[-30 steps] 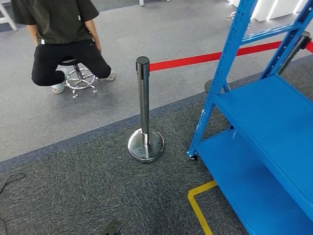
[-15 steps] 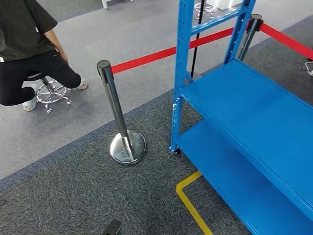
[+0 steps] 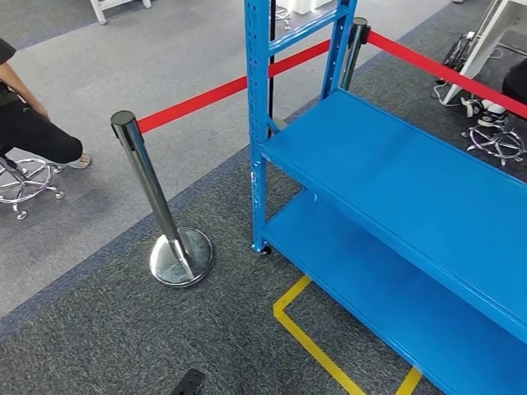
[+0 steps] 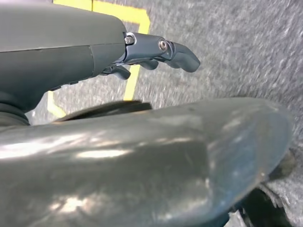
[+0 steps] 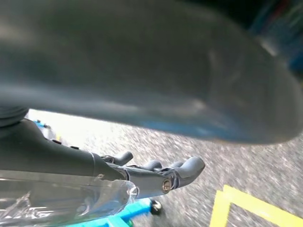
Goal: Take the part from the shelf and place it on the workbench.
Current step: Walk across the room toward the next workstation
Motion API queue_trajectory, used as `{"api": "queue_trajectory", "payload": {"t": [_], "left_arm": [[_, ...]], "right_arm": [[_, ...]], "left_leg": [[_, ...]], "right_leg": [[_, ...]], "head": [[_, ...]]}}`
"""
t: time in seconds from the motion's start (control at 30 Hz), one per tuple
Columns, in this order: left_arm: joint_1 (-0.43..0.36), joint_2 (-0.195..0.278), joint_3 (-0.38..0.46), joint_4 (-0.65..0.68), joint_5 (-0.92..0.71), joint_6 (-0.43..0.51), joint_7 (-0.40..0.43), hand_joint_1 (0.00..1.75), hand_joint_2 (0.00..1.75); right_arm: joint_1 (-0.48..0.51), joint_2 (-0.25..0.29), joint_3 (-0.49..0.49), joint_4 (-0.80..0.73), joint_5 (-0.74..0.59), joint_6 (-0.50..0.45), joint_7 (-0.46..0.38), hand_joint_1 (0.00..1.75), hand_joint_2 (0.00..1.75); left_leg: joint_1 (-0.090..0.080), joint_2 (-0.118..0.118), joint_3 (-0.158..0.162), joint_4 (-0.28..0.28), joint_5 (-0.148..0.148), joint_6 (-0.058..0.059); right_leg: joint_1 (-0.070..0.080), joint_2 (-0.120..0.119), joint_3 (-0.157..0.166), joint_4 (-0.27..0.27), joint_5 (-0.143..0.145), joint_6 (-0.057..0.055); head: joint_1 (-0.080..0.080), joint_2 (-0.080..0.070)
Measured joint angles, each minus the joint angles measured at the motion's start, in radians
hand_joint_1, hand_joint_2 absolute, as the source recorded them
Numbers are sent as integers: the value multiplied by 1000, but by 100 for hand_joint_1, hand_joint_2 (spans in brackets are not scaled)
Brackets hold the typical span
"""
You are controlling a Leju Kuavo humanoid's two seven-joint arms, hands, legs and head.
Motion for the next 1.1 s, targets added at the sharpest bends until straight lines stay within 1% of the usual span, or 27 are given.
{"api": "queue_trajectory", "payload": {"t": [0.03, 0.1, 0.13, 0.17, 0.2, 0.23, 0.27, 0.3, 0.33, 0.37, 0.4, 0.43, 0.5, 0.57, 0.6, 0.63, 0.67, 0.7, 0.73, 0.77, 0.83, 0.87, 0.93, 0.97, 1.0, 1.07, 1.1], "left_arm": [[1, 1, -4, 0, -3, 8, 4, 0, 0], [3, 3, -13, 0, -6, 18, 10, 0, 0], [3, 4, -17, 0, -6, 20, 12, 0, 0], [2, 4, -21, 0, -7, 20, 14, 0, 0], [1, 4, -23, 0, -7, 17, 15, 0, 0], [-1, 4, -25, 0, -6, 13, 17, 0, 0], [-1, 3, -25, 0, -5, 9, 22, 0, 0], [-1, 3, -27, 0, -6, 6, 33, 0, 0], [-1, 3, -30, 0, -10, 6, 51, 0, 0], [-2, 4, -36, 0, -17, 8, 79, 0, 0], [-2, 4, -43, 0, -24, 12, 109, 0, 0], [-3, 4, -50, 0, -31, 16, 137, 0, 0], [-4, 5, -62, 0, -39, 20, 168, 0, 0], [-3, 6, -72, 0, -40, 20, 174, 0, 0], [-2, 7, -75, 0, -40, 22, 175, 0, 0], [0, 8, -78, 0, -38, 26, 175, 0, 0], [1, 9, -79, 0, -35, 32, 175, 0, 0], [1, 9, -80, 0, -28, 39, 175, 0, 0], [0, 9, -81, 0, -14, 44, 173, 0, 44], [-1, 9, -79, 0, 5, 49, 170, 0, 87], [-2, 9, -66, 0, 52, 54, 152, 0, 175], [-2, 8, -57, 0, 72, 56, 137, 0, 175], [-1, 8, -39, 0, 100, 60, 106, 0, 175], [-1, 7, -31, 0, 106, 62, 95, 0, 175], [-1, 7, -24, 0, 109, 62, 87, 0, 175], [2, 7, -13, 0, 111, 63, 82, 0, 175], [5, 8, -9, 0, 113, 63, 82, 0, 175]], "right_arm": [[-3, 0, -2, 0, 0, 1, 0, 0, 0], [-6, -2, -7, 0, 0, 4, 1, 0, 0], [-6, -2, -10, 0, 0, 6, 1, 0, 0], [-6, -2, -11, 0, 1, 7, 1, 0, 0], [-5, -3, -13, 0, 1, 8, 2, 0, 0], [-5, -4, -14, 0, 0, 9, 3, 0, 0], [-4, -5, -16, 0, -4, 9, 2, 0, 0], [-3, -6, -18, 0, -9, 9, 1, 0, 0], [-3, -7, -21, 0, -17, 9, -2, 0, 0], [-3, -7, -26, 0, -24, 9, -6, 0, 0], [-2, -8, -32, 0, -30, 8, -8, 0, 0], [-1, -8, -37, 0, -34, 9, -10, 0, 0], [1, -10, -44, 0, -35, 10, -12, 0, 0], [-2, -12, -47, 0, -26, 15, -13, 0, 0], [-4, -13, -48, 0, -16, 20, -13, 0, 0], [-4, -14, -48, 0, -1, 27, -14, 0, 0], [-4, -14, -46, 0, 19, 35, -15, 0, 0], [-4, -15, -41, 0, 42, 45, -19, 0, 0], [-6, -16, -29, 0, 71, 56, -24, 0, 0], [-9, -18, -10, 0, 96, 69, -30, 0, 0], [-17, -23, 48, 0, 126, 94, -39, 0, 0], [-19, -26, 77, 0, 128, 103, -41, 0, 0], [-21, -30, 117, 0, 128, 113, -43, 0, 0], [-21, -32, 131, 0, 128, 116, -43, 0, 0], [-21, -33, 142, 0, 128, 119, -44, 0, 0], [-23, -35, 162, 0, 128, 123, -44, 0, 0], [-25, -37, 169, 0, 128, 124, -44, 0, 0]], "left_leg": [[-2, 16, 1, -1, 0, 4], [-7, 49, 1, -1, -2, 9], [-8, 65, 1, 0, -3, 9], [-9, 80, 2, 0, -4, 9], [-9, 95, 4, 0, -5, 8], [-10, 107, 7, 0, -8, 6], [-13, 118, 10, 2, -11, 2], [-16, 129, 13, 3, -14, -3], [-20, 139, 15, 4, -16, -6], [-23, 151, 17, 4, -18, -10], [-23, 164, 18, 4, -19, -12], [-21, 164, 20, 5, -22, -17], [-17, 120, 5, 44, -53, -29], [-13, 65, -51, 160, -115, -37], [-11, 55, -86, 226, -141, -39], [-10, 52, -112, 271, -151, -40], [-8, 50, -122, 283, -140, -40], [-5, 47, -116, 260, -113, -41], [-2, 39, -94, 210, -76, -41], [2, 16, -65, 149, -42, -42], [12, -29, -20, 46, -10, -42], [13, -42, -11, 24, -10, -39], [12, -26, -8, 14, -8, -26], [11, -14, -8, 12, -6, -18], [11, -2, -7, 10, -3, -10], [5, 25, -6, 8, -3, 1], [2, 41, -6, 8, -3, 3]], "right_leg": [[2, -36, -24, 55, -33, 1], [3, -62, -76, 180, -93, 4], [3, -67, -86, 213, -102, 6], [3, -71, -78, 212, -95, 6], [3, -78, -49, 171, -71, 6], [4, -96, -7, 105, -42, 5], [8, -126, 33, 38, -22, 3], [11, -148, 63, -13, -10, -3], [15, -163, 77, -41, -6, -9], [18, -164, 79, -49, -10, -15], [17, -148, 76, -50, -7, -22], [16, -134, 74, -52, -5, -27], [10, -109, 73, -56, 0, -38], [5, -82, 70, -57, 4, -44], [4, -68, 68, -57, 6, -46], [3, -52, 66, -57, 7, -46], [2, -36, 65, -57, 8, -45], [1, -20, 65, -56, 10, -43], [-1, -5, 64, -56, 12, -39], [-3, 10, 63, -56, 14, -34], [-3, 37, 54, -52, 18, -22], [-4, 49, 49, -53, 21, -14], [-7, 64, 39, -60, 28, 1], [-7, 49, 35, -55, 24, 5], [-5, 22, 24, -32, 9, 8], [-1, -44, -20, 79, -56, 10], [1, -59, -48, 149, -92, 10]], "head": [[2, 0], [5, 0], [5, 0], [5, 0], [5, 0], [6, 0], [6, 0], [6, 0], [5, 0], [4, 0], [3, 0], [3, 0], [1, 0], [-2, 0], [-2, 0], [-3, 0], [-3, 0], [-2, 0], [-2, 0], [-3, 0], [-5, 0], [-6, 0], [-7, 0], [-6, 0], [-1, 0], [8, 0], [10, 0]]}}
